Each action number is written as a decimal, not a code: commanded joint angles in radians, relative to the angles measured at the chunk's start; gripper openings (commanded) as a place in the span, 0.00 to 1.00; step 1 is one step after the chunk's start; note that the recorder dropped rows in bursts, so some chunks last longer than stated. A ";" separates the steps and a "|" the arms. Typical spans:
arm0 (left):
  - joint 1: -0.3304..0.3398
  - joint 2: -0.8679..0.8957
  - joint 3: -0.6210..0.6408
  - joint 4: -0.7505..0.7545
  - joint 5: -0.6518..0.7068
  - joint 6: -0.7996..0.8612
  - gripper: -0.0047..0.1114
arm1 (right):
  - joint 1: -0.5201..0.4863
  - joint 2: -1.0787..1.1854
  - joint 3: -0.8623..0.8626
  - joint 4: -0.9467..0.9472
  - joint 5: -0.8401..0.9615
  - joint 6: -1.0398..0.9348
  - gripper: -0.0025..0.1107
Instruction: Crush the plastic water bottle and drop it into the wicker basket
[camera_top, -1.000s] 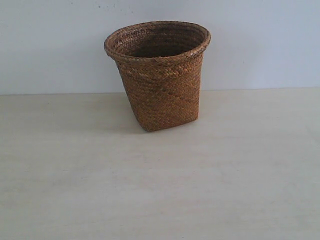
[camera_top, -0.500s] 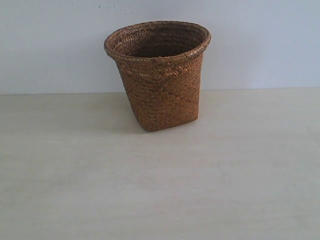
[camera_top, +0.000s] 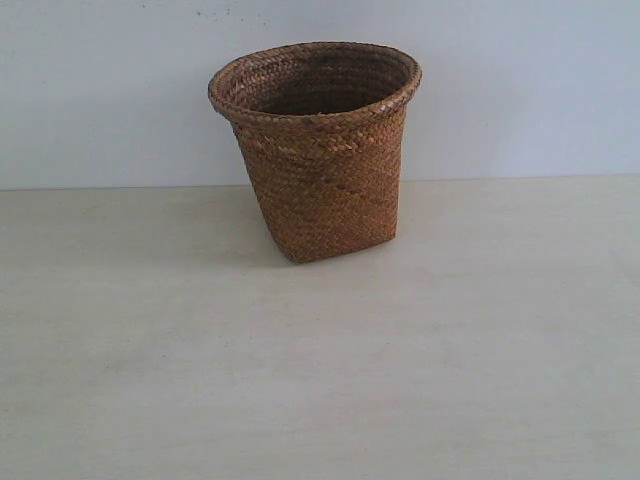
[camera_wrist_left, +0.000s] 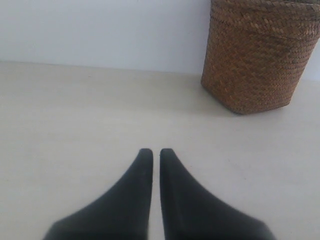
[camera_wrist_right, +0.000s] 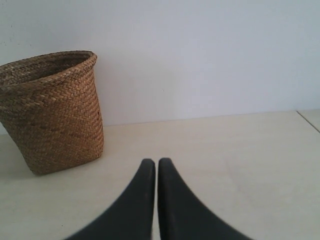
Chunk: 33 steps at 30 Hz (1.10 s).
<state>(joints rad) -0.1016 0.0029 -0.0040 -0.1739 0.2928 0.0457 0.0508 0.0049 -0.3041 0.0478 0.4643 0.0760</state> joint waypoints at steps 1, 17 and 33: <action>0.002 -0.003 0.004 0.006 0.003 0.006 0.08 | -0.004 -0.005 0.002 -0.014 -0.009 -0.007 0.02; 0.002 -0.003 0.004 0.006 0.003 0.006 0.08 | -0.004 -0.005 0.304 0.034 -0.139 -0.062 0.02; 0.002 -0.003 0.004 0.006 0.003 0.006 0.08 | -0.004 -0.005 0.304 0.034 -0.144 -0.122 0.02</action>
<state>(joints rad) -0.1016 0.0029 -0.0040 -0.1723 0.2928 0.0457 0.0508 0.0049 -0.0050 0.0818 0.3300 -0.0403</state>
